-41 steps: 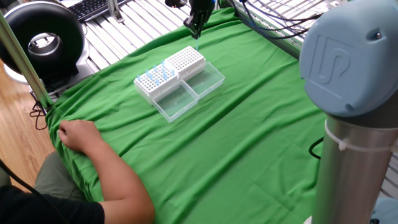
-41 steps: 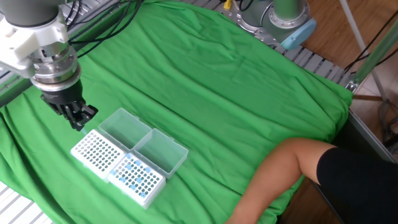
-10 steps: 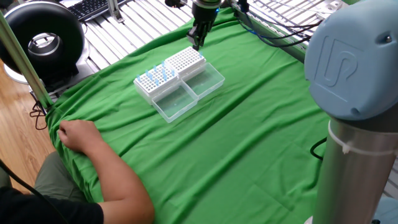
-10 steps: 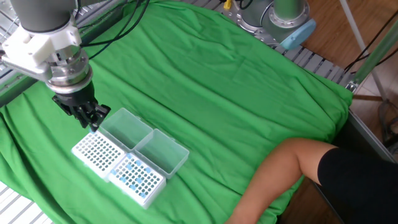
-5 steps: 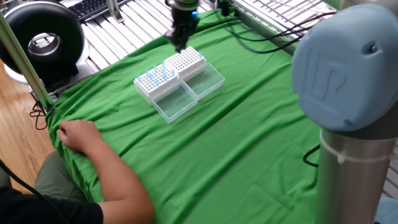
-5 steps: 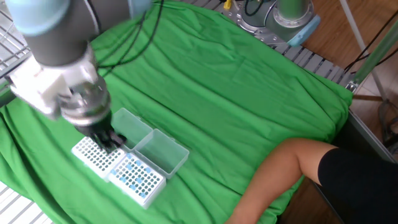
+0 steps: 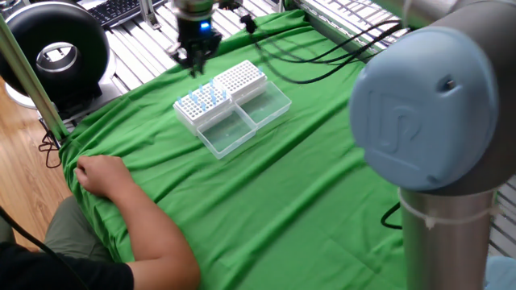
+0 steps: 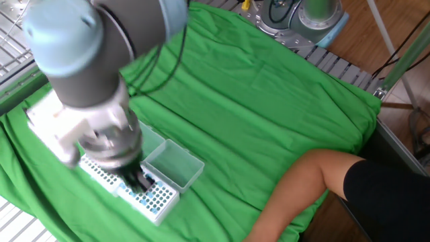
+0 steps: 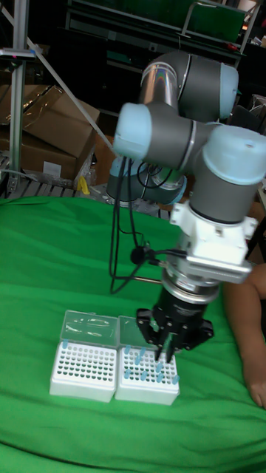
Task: Insert a medium pipette tip into the holder for medium pipette tips
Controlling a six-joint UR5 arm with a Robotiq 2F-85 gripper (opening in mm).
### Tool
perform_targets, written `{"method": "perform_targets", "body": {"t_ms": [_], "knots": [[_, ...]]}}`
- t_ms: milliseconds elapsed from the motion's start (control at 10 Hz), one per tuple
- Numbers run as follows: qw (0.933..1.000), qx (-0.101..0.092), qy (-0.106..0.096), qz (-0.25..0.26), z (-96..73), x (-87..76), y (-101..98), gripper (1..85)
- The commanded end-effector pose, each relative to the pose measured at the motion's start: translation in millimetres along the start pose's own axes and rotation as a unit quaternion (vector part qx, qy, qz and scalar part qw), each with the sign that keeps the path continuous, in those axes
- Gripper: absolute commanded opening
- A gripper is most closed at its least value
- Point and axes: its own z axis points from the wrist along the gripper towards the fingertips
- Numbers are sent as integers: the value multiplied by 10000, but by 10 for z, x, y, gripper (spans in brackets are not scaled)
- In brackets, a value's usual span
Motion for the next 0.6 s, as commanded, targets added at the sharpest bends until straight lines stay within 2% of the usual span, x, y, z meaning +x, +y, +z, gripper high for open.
{"method": "perform_targets", "body": {"t_ms": [0, 200, 300, 400, 500], "knots": [[9993, -141, -119, 311, 68, -138, 446, 247], [9991, -239, -263, 230, 184, -188, 511, 280], [9992, -196, -291, 217, 268, -171, 499, 280], [9994, -124, -267, 201, 338, -134, 456, 263], [9997, -37, -161, 185, 364, -67, 408, 257]]}}
